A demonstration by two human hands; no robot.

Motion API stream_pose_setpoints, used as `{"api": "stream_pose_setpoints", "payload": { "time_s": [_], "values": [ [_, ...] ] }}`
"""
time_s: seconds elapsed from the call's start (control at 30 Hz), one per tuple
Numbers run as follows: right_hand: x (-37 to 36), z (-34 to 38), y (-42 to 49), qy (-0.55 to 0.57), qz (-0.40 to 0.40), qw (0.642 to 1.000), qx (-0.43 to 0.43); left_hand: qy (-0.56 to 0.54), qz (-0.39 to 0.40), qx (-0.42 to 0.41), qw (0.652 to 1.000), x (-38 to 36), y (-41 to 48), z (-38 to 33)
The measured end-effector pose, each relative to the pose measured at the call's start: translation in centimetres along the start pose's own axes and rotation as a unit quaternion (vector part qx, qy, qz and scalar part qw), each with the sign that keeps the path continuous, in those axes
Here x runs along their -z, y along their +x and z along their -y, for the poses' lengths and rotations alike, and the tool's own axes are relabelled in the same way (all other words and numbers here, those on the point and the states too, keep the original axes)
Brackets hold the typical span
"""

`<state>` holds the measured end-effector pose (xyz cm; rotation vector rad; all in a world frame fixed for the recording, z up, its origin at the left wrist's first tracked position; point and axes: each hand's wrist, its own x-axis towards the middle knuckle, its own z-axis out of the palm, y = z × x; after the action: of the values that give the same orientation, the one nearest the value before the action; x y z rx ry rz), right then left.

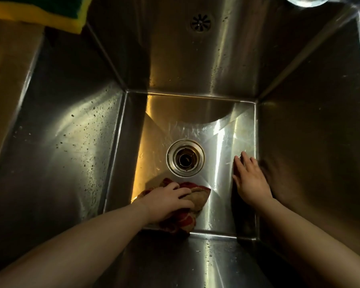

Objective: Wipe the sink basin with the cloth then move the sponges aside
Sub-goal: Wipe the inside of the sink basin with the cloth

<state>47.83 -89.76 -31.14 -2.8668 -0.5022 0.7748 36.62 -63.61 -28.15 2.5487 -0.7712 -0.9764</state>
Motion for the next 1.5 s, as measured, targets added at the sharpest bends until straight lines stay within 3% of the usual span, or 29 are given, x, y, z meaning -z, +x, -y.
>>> {"api": "stream_pose_setpoints", "payload": {
  "time_s": [0.37, 0.63, 1.03, 1.5],
  "values": [
    [1.5, 0.5, 2.5, 0.007, -0.001, 1.000, -0.012, -0.032, -0.057, 0.037, 0.997, 0.0, 4.1, -4.0],
    [3.4, 0.1, 5.5, 0.019, -0.021, 1.000, -0.010, -0.032, -0.083, 0.012, 0.996, 0.5, 8.0, -6.5],
    [2.9, -0.2, 5.4, 0.038, -0.009, 0.999, -0.015, -0.007, -0.048, -0.006, 0.999, 0.7, 7.5, -5.6],
    [1.0, 0.2, 1.6, 0.025, 0.011, 1.000, -0.011, -0.073, -0.096, 0.148, 0.981, 1.0, 0.5, 0.9]
  ]
}}
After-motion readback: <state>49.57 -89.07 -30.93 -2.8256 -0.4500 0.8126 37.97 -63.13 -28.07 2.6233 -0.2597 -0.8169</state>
